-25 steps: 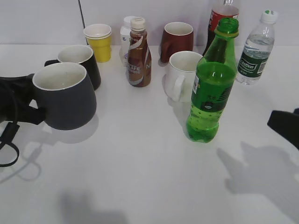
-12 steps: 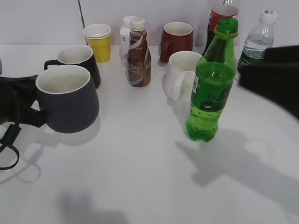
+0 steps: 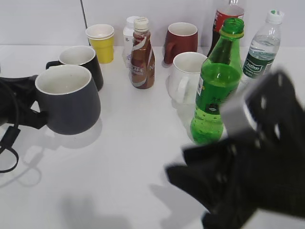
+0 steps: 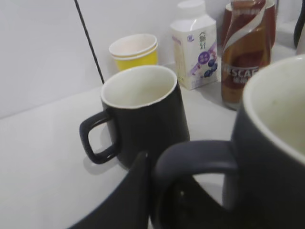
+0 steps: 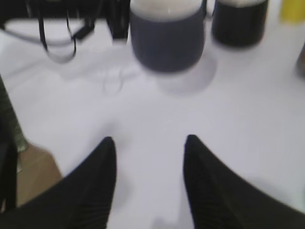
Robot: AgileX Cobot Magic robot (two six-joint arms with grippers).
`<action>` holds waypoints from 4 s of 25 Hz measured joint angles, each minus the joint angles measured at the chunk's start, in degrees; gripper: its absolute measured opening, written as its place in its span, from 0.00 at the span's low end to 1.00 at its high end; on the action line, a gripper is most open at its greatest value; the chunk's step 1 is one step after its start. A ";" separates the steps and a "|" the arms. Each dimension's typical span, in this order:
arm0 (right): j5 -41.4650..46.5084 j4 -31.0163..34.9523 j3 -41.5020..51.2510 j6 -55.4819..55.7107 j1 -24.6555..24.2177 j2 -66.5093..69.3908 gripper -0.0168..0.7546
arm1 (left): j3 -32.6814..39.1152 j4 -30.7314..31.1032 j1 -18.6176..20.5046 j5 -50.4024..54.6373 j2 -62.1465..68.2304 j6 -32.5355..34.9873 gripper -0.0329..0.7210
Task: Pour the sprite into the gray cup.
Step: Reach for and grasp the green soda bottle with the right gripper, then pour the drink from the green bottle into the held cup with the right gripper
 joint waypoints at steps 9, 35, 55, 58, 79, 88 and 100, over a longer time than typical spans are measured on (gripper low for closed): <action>-20.33 31.83 13.73 -17.94 0.20 0.30 0.39 | 0.00 0.00 0.00 0.54 -0.52 0.00 0.11; -36.99 13.86 8.01 -4.68 0.20 0.82 0.77 | 0.00 0.00 0.00 1.54 -0.52 0.00 0.11; -50.26 0.17 2.48 21.25 0.20 24.23 0.79 | 0.00 0.00 0.00 1.56 -1.12 0.00 0.11; -52.58 0.05 1.67 24.89 -0.27 27.10 0.79 | 0.00 0.00 0.00 1.56 -1.12 0.00 0.11; -48.66 -10.32 -5.67 24.14 -7.15 33.49 0.59 | 0.00 3.48 0.00 1.56 -1.12 0.00 0.11; -35.46 -26.74 -5.48 1.20 -7.09 20.40 0.59 | -1.03 7.45 -7.15 2.23 -1.61 -1.21 0.11; -32.49 -22.46 -8.60 -30.66 -7.09 18.48 0.59 | -7.92 7.86 -14.87 21.35 -6.91 -6.02 0.11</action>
